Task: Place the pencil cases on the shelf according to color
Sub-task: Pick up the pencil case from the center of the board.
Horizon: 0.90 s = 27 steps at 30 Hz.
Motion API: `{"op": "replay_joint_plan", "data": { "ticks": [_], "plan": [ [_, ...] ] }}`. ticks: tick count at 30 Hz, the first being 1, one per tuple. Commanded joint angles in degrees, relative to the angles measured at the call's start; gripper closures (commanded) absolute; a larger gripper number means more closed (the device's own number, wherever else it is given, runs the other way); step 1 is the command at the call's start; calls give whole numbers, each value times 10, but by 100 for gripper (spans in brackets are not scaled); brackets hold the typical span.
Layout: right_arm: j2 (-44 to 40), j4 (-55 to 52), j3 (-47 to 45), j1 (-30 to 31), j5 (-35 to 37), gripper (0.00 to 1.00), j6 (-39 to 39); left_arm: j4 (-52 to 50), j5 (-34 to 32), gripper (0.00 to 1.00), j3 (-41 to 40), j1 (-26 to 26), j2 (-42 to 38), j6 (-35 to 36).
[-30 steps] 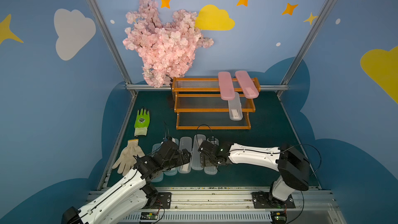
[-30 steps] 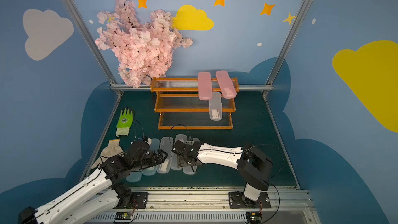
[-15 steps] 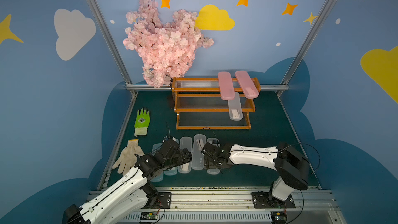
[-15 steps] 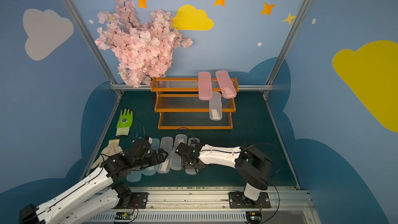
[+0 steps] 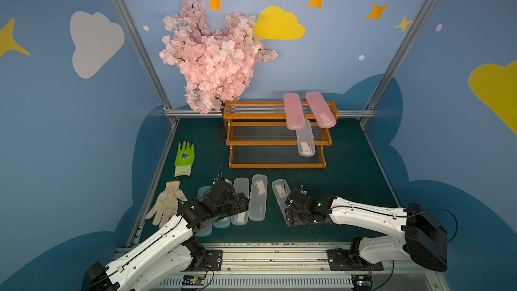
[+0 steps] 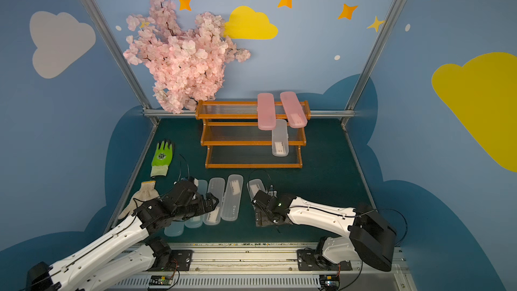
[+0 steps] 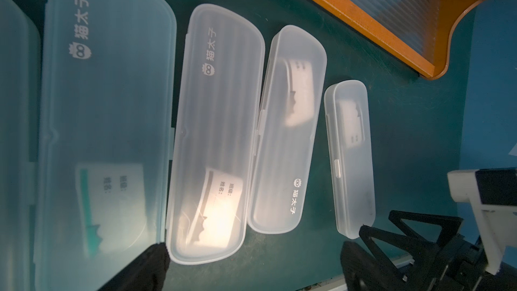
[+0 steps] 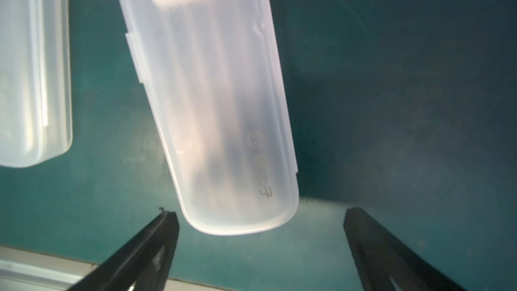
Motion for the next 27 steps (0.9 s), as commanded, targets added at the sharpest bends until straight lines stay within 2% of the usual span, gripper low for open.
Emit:
{"op": "replay_joint_plan", "data": {
  "ticks": [1,16,21,27],
  "plan": [
    [-11,22,-14,14,-10,1,-39,-22,-17,0,18,-2,-10,13],
    [155,15,63,32,-10,3,-56,-39,-25,0,23,-2,-17,21],
    [174,5,67,38,6,9,-51,-50,-34,0,34,-2,-5,29],
    [152,-54,76,63,79,21,-21,-54,-37,0,55,-4,14,37]
  ]
}}
